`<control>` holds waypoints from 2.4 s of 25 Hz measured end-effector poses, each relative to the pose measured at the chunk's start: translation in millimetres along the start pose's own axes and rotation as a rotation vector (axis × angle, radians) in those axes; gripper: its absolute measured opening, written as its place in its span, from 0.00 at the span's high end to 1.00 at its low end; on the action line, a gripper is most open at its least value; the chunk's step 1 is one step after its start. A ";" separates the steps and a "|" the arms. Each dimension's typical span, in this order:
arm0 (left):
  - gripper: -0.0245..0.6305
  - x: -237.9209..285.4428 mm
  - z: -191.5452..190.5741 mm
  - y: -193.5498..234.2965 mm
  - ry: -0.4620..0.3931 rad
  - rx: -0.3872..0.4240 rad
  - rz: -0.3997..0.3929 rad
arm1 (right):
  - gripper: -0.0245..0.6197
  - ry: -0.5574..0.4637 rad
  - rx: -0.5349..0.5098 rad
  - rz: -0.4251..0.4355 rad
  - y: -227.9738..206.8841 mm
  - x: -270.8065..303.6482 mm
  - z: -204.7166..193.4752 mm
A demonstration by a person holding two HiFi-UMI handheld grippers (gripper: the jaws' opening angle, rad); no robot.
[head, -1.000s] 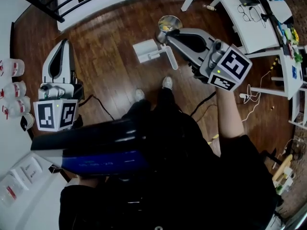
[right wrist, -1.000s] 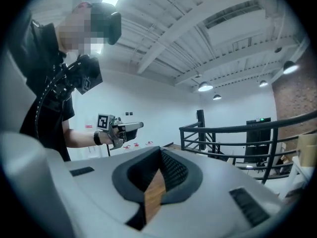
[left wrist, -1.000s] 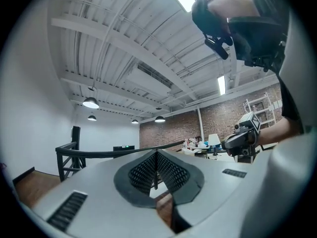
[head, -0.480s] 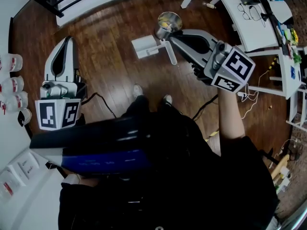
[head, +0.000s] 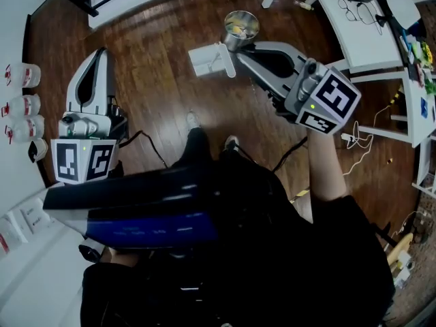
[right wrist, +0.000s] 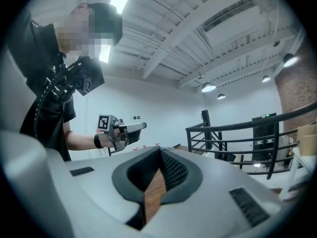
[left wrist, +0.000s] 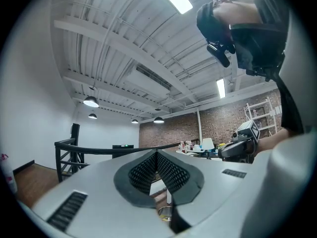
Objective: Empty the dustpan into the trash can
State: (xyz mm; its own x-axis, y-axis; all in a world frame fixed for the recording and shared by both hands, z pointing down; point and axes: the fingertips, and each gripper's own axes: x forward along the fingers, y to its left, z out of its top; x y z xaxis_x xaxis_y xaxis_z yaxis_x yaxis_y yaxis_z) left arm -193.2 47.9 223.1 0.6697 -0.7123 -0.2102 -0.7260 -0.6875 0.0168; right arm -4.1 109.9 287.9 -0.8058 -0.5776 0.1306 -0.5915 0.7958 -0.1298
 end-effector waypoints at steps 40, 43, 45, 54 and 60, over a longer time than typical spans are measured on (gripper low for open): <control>0.96 -62.1 15.4 -90.8 0.049 0.024 -0.071 | 0.96 -0.043 0.006 -0.042 98.0 -29.1 -1.6; 0.96 -61.0 22.6 -86.0 0.006 0.007 -0.076 | 0.96 -0.064 0.018 -0.046 95.3 -24.5 3.8; 0.96 -58.2 24.1 -83.8 0.001 0.009 -0.080 | 0.96 -0.076 0.022 -0.052 91.8 -24.2 7.5; 0.96 -55.0 25.8 -78.7 -0.016 0.022 -0.088 | 0.96 -0.099 -0.001 -0.103 82.0 -29.0 16.5; 0.96 -55.7 19.4 -74.8 0.012 0.037 -0.074 | 0.96 -0.094 -0.010 -0.097 83.7 -30.0 15.1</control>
State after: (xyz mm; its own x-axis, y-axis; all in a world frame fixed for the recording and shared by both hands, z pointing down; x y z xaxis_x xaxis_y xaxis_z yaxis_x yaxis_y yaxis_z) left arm -179.3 141.7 214.5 0.7233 -0.6614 -0.1982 -0.6795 -0.7329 -0.0340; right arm -29.9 191.1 258.3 -0.7441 -0.6663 0.0491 -0.6670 0.7367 -0.1109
